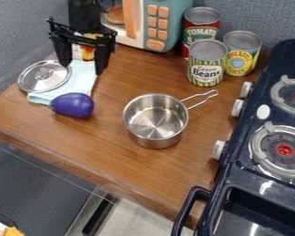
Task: Move the blue object below the blue cloth
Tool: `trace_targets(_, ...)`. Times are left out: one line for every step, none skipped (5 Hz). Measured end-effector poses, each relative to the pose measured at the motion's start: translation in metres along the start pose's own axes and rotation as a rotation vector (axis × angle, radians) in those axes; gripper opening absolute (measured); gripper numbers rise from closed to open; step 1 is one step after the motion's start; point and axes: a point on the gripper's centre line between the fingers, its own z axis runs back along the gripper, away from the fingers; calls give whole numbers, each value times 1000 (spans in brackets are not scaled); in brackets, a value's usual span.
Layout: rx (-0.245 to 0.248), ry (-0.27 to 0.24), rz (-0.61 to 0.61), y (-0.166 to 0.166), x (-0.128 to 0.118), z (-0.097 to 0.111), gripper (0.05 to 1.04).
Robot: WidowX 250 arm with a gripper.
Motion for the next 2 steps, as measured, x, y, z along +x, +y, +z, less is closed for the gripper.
trace_targets(-22,-25,-72,0,3,-2,1001)
trace_targets(-42,-7,-96,1,2,-6,1001)
